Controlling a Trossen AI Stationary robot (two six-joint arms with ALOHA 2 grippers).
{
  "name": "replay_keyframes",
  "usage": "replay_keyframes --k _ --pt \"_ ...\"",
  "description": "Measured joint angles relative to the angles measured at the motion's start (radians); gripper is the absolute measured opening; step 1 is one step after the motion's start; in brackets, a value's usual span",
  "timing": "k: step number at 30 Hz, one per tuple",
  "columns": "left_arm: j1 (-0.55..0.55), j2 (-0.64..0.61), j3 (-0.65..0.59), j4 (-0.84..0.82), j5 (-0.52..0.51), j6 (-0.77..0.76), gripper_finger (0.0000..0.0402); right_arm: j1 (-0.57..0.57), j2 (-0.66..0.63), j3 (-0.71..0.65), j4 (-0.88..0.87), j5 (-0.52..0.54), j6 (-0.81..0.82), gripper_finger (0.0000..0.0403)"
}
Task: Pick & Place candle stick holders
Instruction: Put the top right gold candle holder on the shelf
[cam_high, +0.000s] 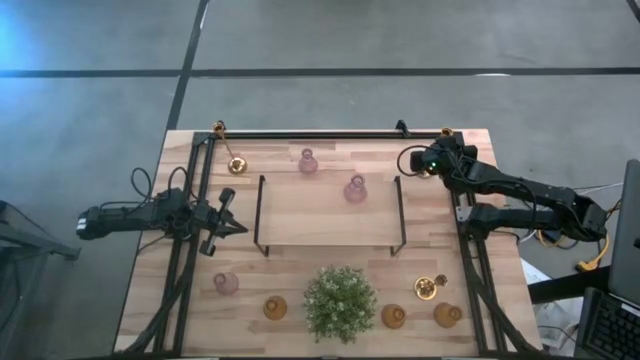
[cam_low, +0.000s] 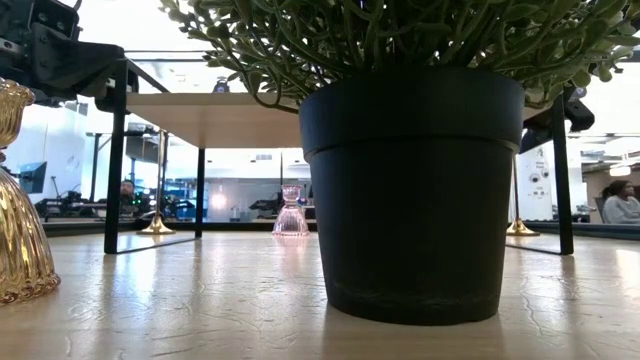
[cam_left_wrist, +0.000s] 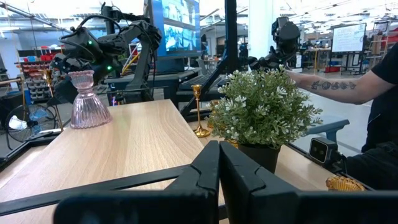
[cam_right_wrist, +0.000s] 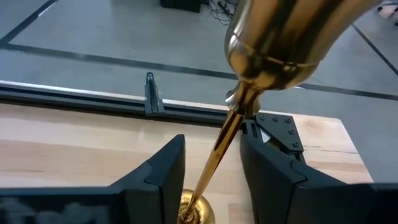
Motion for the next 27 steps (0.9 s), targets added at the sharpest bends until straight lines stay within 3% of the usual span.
replay_keyframes --k 10,23,27 --pt "0.000 0.000 0.000 0.000 0.000 0.000 0.0012 -0.001 -0.001 -0.010 0.018 -0.004 -0.027 0.0019" --pt "0.000 0.000 0.000 0.000 0.000 0.000 0.0012 -0.005 -0.007 -0.017 0.020 -0.020 -0.054 0.0011" --pt "0.000 0.000 0.000 0.000 0.000 0.000 0.0012 -0.006 -0.023 0.019 -0.023 -0.078 -0.105 0.0010"
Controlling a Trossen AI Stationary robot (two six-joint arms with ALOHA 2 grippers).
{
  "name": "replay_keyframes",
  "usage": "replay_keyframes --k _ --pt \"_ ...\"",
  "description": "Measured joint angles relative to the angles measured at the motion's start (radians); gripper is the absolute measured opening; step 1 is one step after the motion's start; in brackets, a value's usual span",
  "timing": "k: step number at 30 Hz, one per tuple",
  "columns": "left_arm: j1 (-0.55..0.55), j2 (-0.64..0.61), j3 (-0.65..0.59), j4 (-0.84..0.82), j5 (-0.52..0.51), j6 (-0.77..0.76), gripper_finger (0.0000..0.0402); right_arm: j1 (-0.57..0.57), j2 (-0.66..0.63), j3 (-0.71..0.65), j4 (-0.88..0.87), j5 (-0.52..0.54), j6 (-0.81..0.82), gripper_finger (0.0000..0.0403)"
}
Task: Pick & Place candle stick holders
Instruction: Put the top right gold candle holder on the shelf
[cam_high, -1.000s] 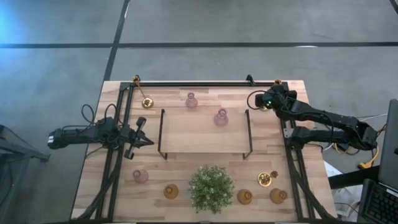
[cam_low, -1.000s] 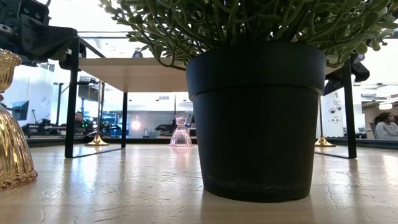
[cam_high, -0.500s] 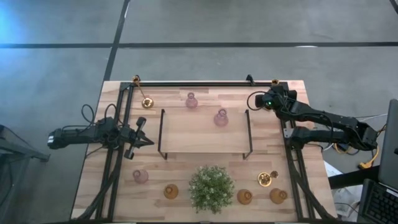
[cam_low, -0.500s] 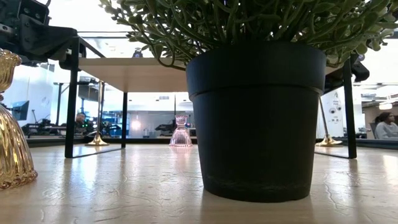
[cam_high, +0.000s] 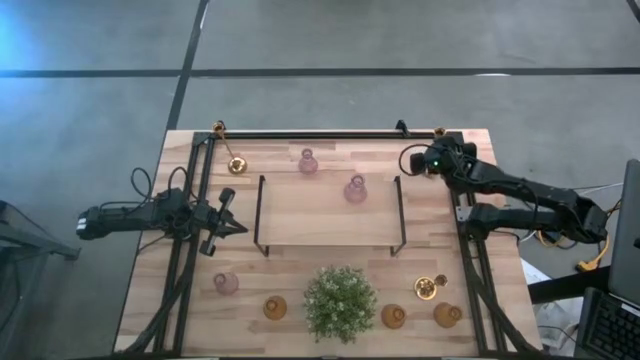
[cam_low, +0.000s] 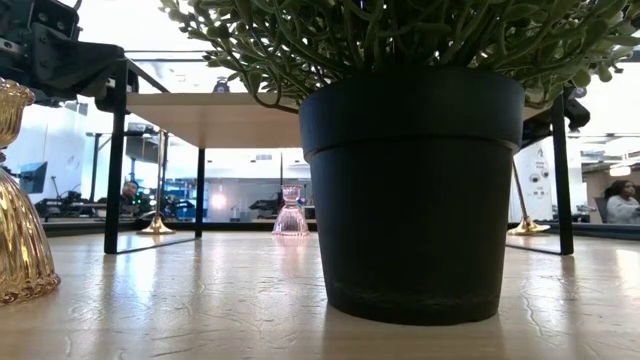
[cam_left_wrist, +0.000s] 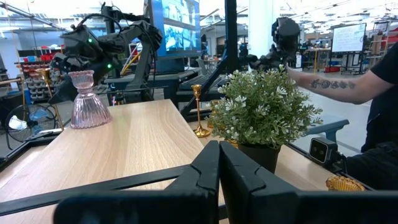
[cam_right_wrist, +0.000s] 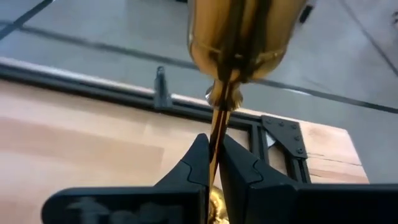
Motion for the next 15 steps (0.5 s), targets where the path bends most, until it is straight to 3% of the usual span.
replay_keyframes --k 6,15 --pt "0.000 0.000 0.000 0.000 0.000 0.000 0.0012 0.001 -0.036 0.092 -0.023 -0.037 -0.081 0.0009" --pt "0.000 0.000 0.000 0.000 0.000 0.000 0.0012 0.000 -0.047 0.254 -0.256 -0.164 -0.166 0.0009"
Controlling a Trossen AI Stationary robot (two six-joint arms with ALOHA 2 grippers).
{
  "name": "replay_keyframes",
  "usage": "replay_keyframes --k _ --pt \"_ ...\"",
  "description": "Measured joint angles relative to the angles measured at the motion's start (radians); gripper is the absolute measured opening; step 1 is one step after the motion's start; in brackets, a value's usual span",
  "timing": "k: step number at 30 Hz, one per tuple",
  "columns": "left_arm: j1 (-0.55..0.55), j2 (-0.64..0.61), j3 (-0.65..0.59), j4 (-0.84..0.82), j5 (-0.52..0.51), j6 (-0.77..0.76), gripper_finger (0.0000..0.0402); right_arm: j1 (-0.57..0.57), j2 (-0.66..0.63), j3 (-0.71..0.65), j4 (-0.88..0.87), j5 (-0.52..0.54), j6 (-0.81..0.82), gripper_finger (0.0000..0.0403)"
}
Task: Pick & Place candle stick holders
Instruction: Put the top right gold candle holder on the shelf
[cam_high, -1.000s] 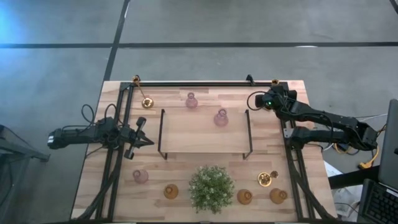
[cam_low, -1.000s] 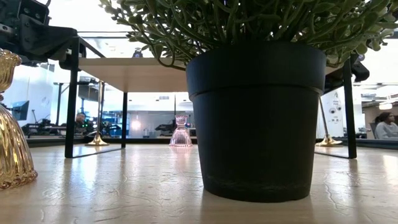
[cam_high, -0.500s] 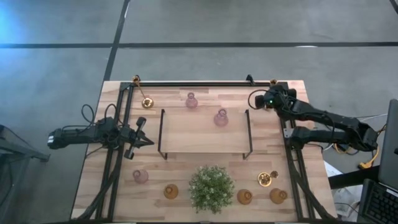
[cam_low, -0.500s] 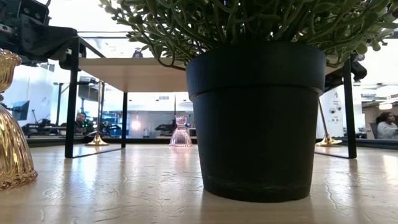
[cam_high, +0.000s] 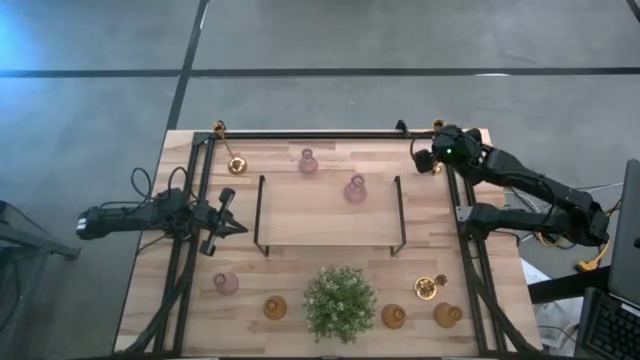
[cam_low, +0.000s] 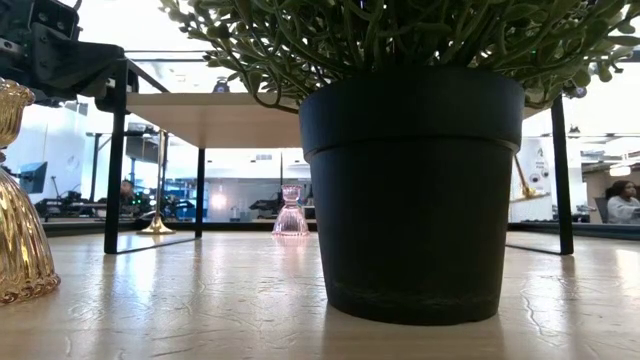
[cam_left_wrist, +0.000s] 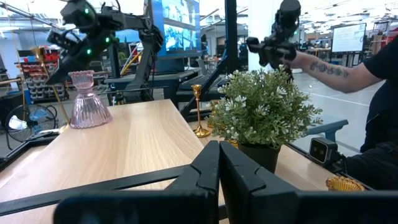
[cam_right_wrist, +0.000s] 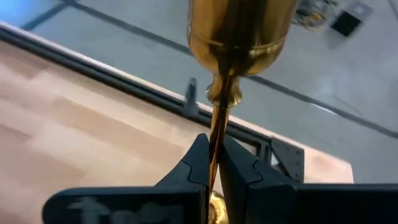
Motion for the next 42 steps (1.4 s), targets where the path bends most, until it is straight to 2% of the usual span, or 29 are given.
replay_keyframes --k 5,12,18,24,34,42 --pt "0.000 0.000 0.000 0.000 0.000 0.000 0.0012 0.000 -0.034 0.124 -0.052 -0.090 -0.110 0.0009" --pt "0.000 0.000 0.000 0.000 0.000 0.000 0.0012 0.002 -0.074 0.307 -0.076 -0.389 -0.309 0.0008" --pt "0.000 0.000 0.000 0.000 0.000 0.000 0.0012 0.002 -0.071 0.451 -0.113 -0.486 -0.355 0.0008" --pt "0.000 0.000 0.000 0.000 0.000 0.000 0.0012 0.015 -0.025 0.534 -0.106 -0.670 -0.320 0.0008" --pt "0.000 0.000 0.000 0.000 0.000 0.000 0.0012 0.141 0.161 0.547 -0.106 -0.743 -0.331 0.0008" --pt "0.000 0.000 0.000 0.000 0.000 0.000 0.0012 0.221 0.225 0.569 -0.103 -0.756 -0.335 0.0008"
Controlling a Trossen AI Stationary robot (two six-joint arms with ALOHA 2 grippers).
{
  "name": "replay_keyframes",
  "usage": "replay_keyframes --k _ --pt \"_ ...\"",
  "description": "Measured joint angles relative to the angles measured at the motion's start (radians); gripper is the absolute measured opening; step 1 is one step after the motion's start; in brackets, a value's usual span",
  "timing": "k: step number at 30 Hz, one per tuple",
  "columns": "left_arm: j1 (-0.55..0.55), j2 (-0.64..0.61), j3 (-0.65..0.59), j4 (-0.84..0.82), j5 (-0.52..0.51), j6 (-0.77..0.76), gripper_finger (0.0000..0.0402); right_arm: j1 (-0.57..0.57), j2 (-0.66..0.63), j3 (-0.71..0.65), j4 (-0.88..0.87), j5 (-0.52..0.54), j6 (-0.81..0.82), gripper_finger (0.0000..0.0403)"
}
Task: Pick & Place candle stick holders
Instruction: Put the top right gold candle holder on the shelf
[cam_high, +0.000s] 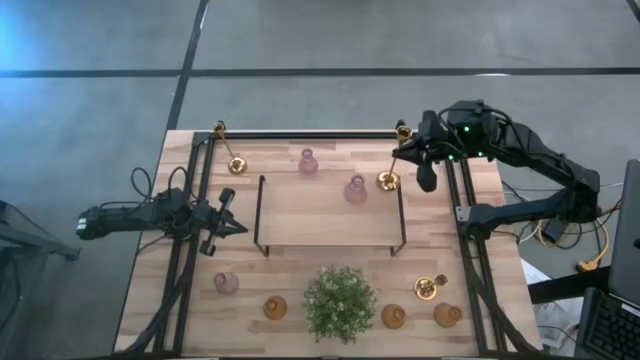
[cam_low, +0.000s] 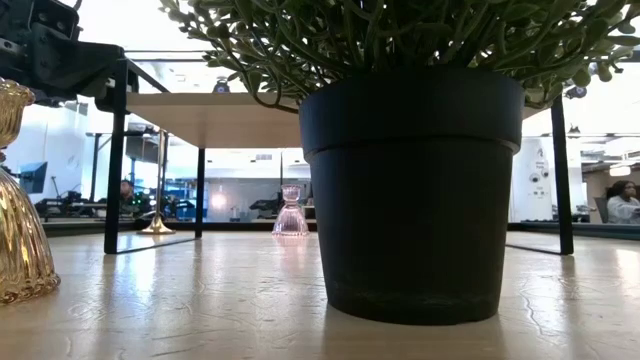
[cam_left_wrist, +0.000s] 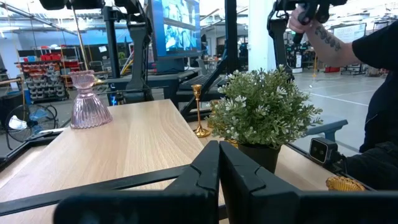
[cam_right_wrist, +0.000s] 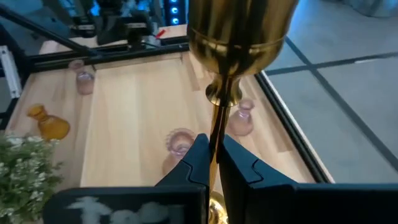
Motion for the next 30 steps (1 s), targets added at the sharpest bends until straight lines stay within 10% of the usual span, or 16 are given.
replay_keyframes --k 30 --pt "0.000 0.000 0.000 0.000 0.000 0.000 0.0012 0.053 -0.025 -0.213 0.176 0.014 0.006 0.0008"
